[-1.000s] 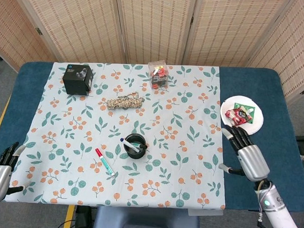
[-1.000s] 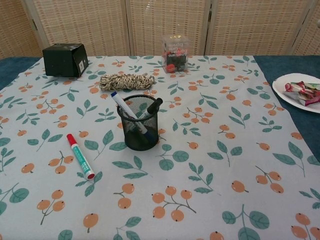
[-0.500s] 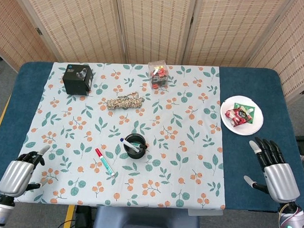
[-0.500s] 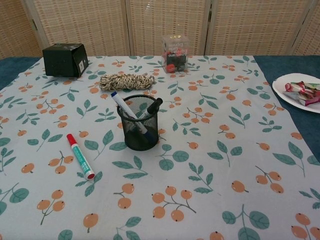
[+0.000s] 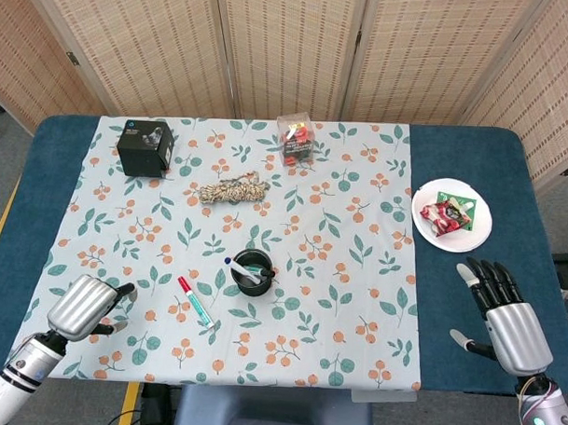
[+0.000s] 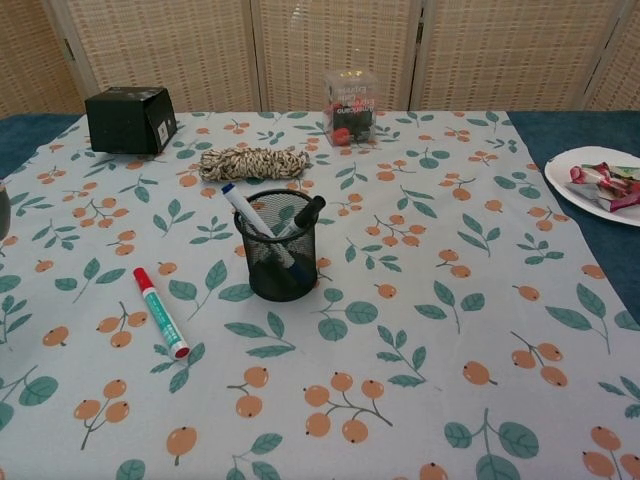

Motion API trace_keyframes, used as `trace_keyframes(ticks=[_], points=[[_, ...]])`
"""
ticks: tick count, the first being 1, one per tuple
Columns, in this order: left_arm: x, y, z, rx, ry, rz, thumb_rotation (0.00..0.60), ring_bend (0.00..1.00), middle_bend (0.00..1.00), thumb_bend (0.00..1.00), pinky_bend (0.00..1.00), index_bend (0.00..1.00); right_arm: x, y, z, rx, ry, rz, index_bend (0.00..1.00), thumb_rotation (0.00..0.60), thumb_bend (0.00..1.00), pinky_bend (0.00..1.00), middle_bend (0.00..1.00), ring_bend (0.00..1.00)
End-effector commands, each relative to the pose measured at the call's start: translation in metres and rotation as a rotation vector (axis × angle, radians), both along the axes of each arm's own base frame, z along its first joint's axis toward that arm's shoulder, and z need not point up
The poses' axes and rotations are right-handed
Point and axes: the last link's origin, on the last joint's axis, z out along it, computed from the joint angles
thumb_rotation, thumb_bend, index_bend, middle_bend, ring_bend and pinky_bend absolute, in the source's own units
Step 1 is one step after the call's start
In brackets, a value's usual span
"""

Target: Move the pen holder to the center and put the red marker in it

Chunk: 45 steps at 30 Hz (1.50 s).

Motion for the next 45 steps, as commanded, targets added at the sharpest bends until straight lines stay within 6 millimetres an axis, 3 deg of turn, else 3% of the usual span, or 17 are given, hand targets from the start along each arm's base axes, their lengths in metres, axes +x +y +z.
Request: trace_keyframes(ticks=[1, 7, 14, 24, 37, 45], points=[[0.01, 0.007, -0.007, -0.044, 0.002, -0.039, 0.6, 0.88, 0.91, 0.12, 0.87, 0.53, 0.001, -0.001, -0.002, 0.012, 0.003, 0.001, 0.0, 0.6, 0.1, 0.0, 0.0, 0.0], [0.029, 0.016, -0.025, -0.103, 0.057, -0.115, 0.6, 0.88, 0.91, 0.13, 0.87, 0.53, 0.002, 0.0, -0.004, 0.039, 0.006, 0.01, 0.0, 0.6, 0.1, 0.0, 0.0, 0.0], [0.038, 0.02, -0.048, -0.173, 0.183, -0.18, 0.6, 0.88, 0.91, 0.28, 0.87, 0.55, 0.001, -0.001, -0.004, 0.039, 0.013, 0.012, 0.0, 0.6, 0.1, 0.0, 0.0, 0.0], [0.062, 0.029, -0.057, -0.231, 0.358, -0.273, 0.6, 0.88, 0.91, 0.29, 0.87, 0.54, 0.001, -0.007, -0.011, 0.071, 0.036, -0.001, 0.0, 0.6, 0.1, 0.0, 0.0, 0.0], [0.071, 0.061, -0.063, -0.269, 0.33, -0.14, 0.6, 0.88, 0.91, 0.3, 0.87, 0.53, 0.0, -0.014, -0.015, 0.094, 0.049, -0.013, 0.0, 0.6, 0.1, 0.0, 0.0, 0.0], [0.068, 0.068, -0.079, -0.301, 0.345, -0.143, 0.6, 0.88, 0.91, 0.3, 0.87, 0.55, 0.001, -0.012, -0.015, 0.1, 0.048, -0.008, 0.0, 0.6, 0.1, 0.0, 0.0, 0.0]])
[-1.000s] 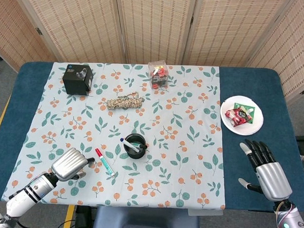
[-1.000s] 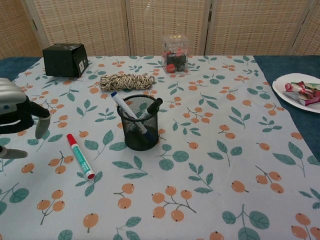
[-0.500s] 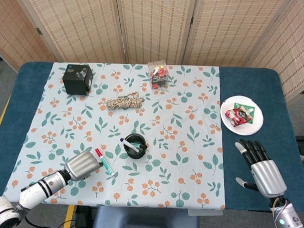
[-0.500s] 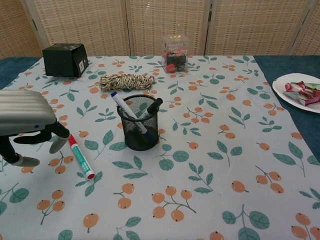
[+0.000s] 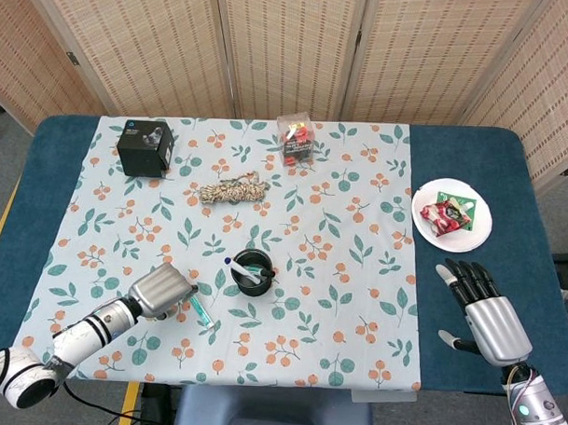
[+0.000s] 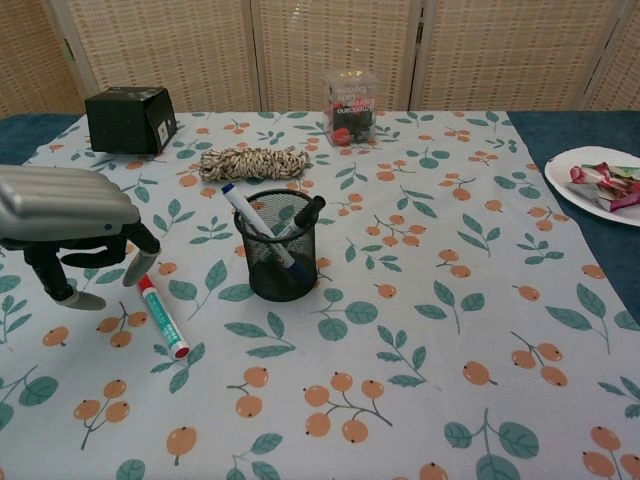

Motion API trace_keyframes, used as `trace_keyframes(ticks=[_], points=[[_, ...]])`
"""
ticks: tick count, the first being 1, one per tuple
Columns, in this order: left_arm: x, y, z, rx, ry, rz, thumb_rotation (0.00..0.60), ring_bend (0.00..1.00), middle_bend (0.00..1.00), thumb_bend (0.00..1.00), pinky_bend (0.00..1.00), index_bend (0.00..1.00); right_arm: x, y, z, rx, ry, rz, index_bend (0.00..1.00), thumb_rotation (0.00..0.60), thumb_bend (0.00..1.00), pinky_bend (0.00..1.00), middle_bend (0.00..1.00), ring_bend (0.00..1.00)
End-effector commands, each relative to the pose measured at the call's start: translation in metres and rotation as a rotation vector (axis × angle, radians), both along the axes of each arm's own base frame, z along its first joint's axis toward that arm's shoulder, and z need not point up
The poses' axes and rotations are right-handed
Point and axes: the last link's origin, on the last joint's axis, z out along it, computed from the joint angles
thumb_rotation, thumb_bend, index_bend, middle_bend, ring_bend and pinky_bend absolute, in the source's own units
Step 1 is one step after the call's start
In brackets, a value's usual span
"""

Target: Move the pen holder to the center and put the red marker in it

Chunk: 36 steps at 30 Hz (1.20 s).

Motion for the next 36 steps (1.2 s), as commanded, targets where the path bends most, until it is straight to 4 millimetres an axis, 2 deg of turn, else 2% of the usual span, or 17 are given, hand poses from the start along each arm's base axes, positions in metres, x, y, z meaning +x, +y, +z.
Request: trace_keyframes(ticks=[1, 10, 24, 30, 36], points=[[0.002, 0.002, -0.008, -0.019, 0.008, -0.006, 0.6, 0.88, 0.91, 0.3, 0.87, 0.55, 0.0, 0.001, 0.001, -0.004, -0.004, 0.001, 0.0, 0.6, 0.1, 0.0, 0.0, 0.0], [0.006, 0.006, -0.029, -0.053, 0.052, -0.024, 0.6, 0.88, 0.91, 0.31, 0.87, 0.55, 0.0, 0.004, 0.007, -0.004, -0.015, 0.009, 0.0, 0.6, 0.1, 0.0, 0.0, 0.0], [0.019, 0.008, -0.043, -0.071, 0.083, -0.043, 0.6, 0.88, 0.91, 0.31, 0.87, 0.55, 0.0, 0.005, 0.01, -0.003, -0.026, 0.012, 0.0, 0.6, 0.1, 0.0, 0.0, 0.0], [0.027, 0.015, -0.051, -0.071, 0.1, -0.053, 0.6, 0.88, 0.91, 0.3, 0.87, 0.55, 0.001, 0.006, 0.012, -0.006, -0.031, 0.015, 0.0, 0.6, 0.1, 0.0, 0.0, 0.0], [0.023, 0.017, -0.057, -0.077, 0.129, -0.046, 0.6, 0.88, 0.91, 0.3, 0.87, 0.55, 0.001, 0.009, 0.017, -0.019, -0.042, 0.024, 0.0, 0.6, 0.1, 0.0, 0.0, 0.0]])
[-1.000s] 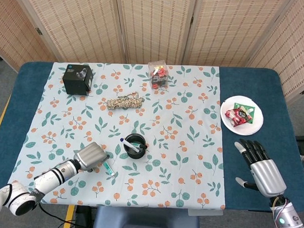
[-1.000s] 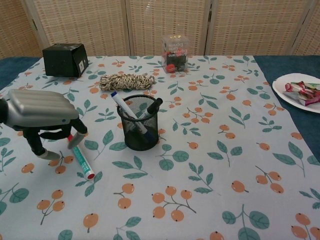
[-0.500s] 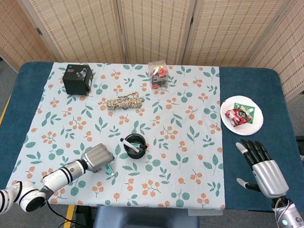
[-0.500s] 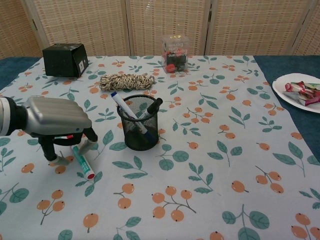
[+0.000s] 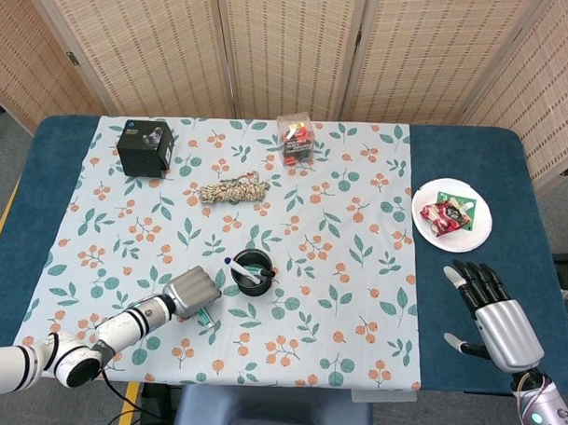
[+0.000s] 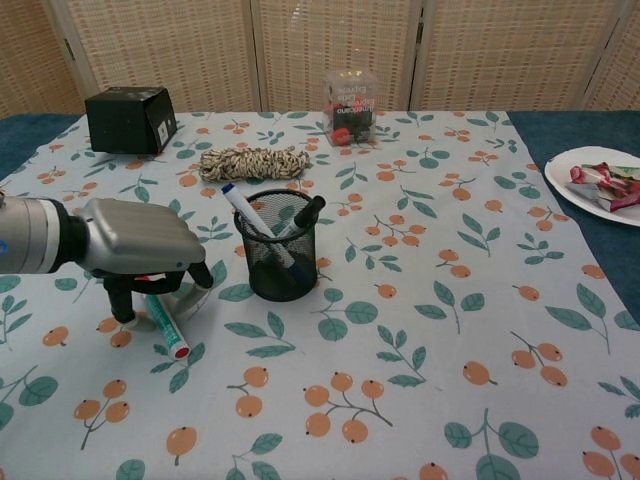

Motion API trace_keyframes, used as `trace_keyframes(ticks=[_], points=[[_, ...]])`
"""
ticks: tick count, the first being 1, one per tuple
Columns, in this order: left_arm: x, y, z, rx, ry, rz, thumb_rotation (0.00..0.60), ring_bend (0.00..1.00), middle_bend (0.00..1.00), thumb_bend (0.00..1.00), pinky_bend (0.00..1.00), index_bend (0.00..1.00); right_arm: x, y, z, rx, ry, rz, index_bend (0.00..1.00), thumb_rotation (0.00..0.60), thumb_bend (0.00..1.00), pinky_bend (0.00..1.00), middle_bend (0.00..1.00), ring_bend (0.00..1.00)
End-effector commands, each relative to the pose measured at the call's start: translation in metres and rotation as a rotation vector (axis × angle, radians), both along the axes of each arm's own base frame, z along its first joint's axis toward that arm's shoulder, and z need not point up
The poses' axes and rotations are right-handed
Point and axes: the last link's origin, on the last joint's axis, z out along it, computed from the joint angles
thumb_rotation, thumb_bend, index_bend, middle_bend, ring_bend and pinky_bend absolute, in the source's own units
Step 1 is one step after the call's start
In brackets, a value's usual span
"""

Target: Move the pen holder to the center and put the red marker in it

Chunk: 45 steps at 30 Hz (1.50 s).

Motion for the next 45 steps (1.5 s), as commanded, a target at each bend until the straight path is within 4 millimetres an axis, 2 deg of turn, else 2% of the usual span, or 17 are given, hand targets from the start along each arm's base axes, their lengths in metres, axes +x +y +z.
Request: trace_keyframes(ticks=[1, 6, 11, 15, 19, 25, 30, 36, 40, 45], points=[[-0.002, 0.0, -0.004, -0.005, 0.013, 0.004, 0.6, 0.88, 0.91, 0.31, 0.87, 0.55, 0.0, 0.001, 0.002, -0.004, -0.002, 0.002, 0.0, 0.6, 0.1, 0.0, 0.0, 0.0], [-0.007, -0.002, -0.009, -0.011, 0.021, 0.013, 0.6, 0.88, 0.91, 0.31, 0.87, 0.56, 0.0, 0.002, 0.002, -0.004, -0.005, 0.004, 0.0, 0.6, 0.1, 0.0, 0.0, 0.0], [-0.006, -0.005, -0.009, -0.012, 0.006, 0.009, 0.6, 0.88, 0.92, 0.32, 0.87, 0.64, 0.0, 0.002, 0.001, -0.002, -0.003, 0.005, 0.0, 0.6, 0.1, 0.0, 0.0, 0.0], [-0.004, -0.008, -0.005, -0.011, -0.005, -0.002, 0.6, 0.88, 0.93, 0.35, 0.88, 0.7, 0.0, 0.001, 0.0, 0.001, -0.001, 0.005, 0.0, 0.6, 0.1, 0.0, 0.0, 0.0], [-0.001, -0.013, 0.002, -0.003, -0.016, -0.012, 0.6, 0.88, 0.94, 0.35, 0.89, 0.72, 0.001, 0.001, 0.0, 0.002, -0.001, 0.006, 0.0, 0.6, 0.1, 0.0, 0.0, 0.0], [0.009, -0.027, 0.029, 0.028, -0.09, 0.025, 0.6, 0.88, 0.94, 0.35, 0.89, 0.72, 0.0, 0.0, -0.002, 0.007, 0.001, 0.002, 0.0, 0.6, 0.1, 0.0, 0.0, 0.0], [0.027, -0.034, 0.069, 0.088, -0.226, 0.099, 0.6, 0.89, 0.94, 0.35, 0.89, 0.72, 0.001, -0.002, -0.005, 0.016, 0.005, -0.001, 0.0, 0.6, 0.1, 0.0, 0.0, 0.0], [0.043, -0.029, 0.114, 0.164, -0.415, 0.231, 0.6, 0.89, 0.94, 0.35, 0.89, 0.72, 0.001, -0.005, -0.007, 0.024, 0.009, -0.007, 0.0, 0.6, 0.1, 0.0, 0.0, 0.0], [0.05, -0.021, 0.125, 0.143, -0.542, 0.354, 0.6, 0.89, 0.94, 0.35, 0.9, 0.72, 0.001, -0.007, -0.009, 0.029, 0.012, -0.013, 0.0, 0.6, 0.1, 0.0, 0.0, 0.0], [0.064, -0.01, 0.124, 0.085, -0.684, 0.453, 0.6, 0.89, 0.94, 0.35, 0.9, 0.72, 0.001, -0.009, -0.009, 0.028, 0.012, -0.015, 0.0, 0.6, 0.1, 0.0, 0.0, 0.0]])
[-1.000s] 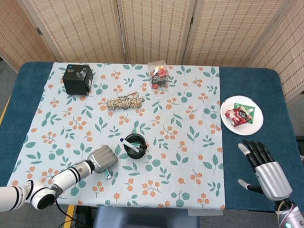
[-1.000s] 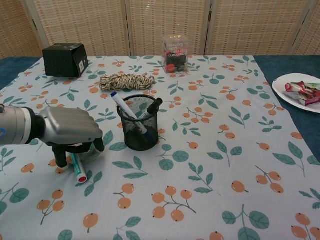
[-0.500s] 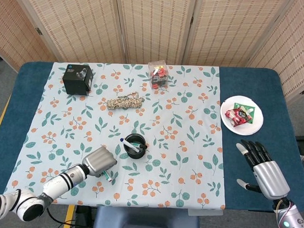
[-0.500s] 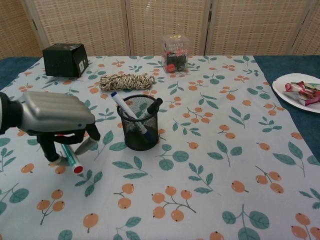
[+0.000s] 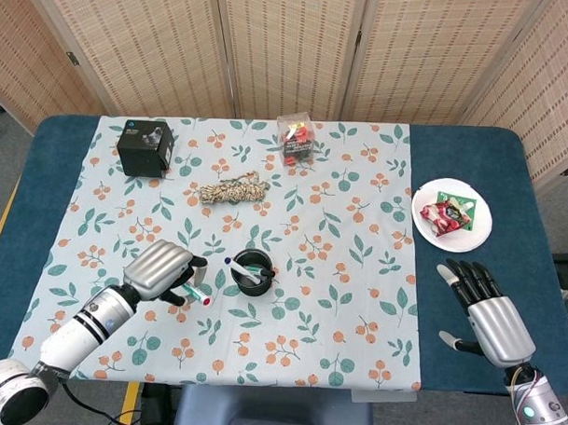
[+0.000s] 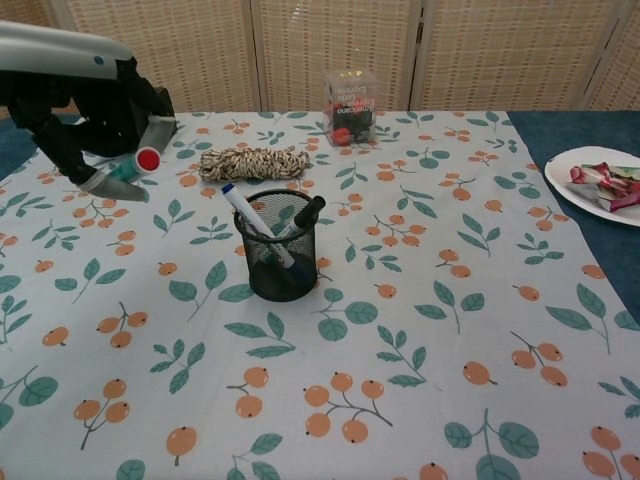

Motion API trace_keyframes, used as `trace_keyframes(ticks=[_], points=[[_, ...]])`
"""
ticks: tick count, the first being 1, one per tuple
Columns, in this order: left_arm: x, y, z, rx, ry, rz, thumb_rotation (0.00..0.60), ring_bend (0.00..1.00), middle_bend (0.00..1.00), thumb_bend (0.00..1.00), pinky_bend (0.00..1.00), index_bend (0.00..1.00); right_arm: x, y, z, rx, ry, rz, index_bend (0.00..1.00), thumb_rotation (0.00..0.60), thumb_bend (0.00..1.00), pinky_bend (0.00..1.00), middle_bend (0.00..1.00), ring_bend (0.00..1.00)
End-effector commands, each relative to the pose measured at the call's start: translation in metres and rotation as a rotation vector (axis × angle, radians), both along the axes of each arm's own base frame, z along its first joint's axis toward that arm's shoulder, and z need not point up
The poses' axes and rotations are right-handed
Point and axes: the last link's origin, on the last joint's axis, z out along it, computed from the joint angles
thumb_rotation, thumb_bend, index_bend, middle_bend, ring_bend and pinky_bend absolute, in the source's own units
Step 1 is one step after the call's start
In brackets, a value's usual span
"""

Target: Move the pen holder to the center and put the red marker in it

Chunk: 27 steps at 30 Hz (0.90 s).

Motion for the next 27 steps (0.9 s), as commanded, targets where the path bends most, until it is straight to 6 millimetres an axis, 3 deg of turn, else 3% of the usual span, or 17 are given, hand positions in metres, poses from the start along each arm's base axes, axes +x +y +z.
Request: trace_keyframes(ticks=[1, 19, 27], points=[[0.015, 0.01, 0.003, -0.036, -0.143, 0.067, 0.6, 0.89, 0.94, 0.35, 0.9, 0.72, 0.0, -0.001, 0.0, 0.0, -0.002, -0.002, 0.0, 0.6, 0.1, 0.0, 0.0, 0.0], [0.065, 0.049, -0.051, -0.139, -0.451, 0.216, 0.6, 0.89, 0.94, 0.36, 0.9, 0.72, -0.003, -0.009, 0.001, 0.013, -0.011, -0.006, 0.0, 0.6, 0.11, 0.0, 0.0, 0.0], [0.071, 0.057, -0.071, -0.136, -0.473, 0.264, 0.6, 0.89, 0.94, 0.36, 0.9, 0.72, -0.005, -0.013, 0.005, 0.006, -0.022, -0.013, 0.0, 0.6, 0.11, 0.0, 0.0, 0.0]])
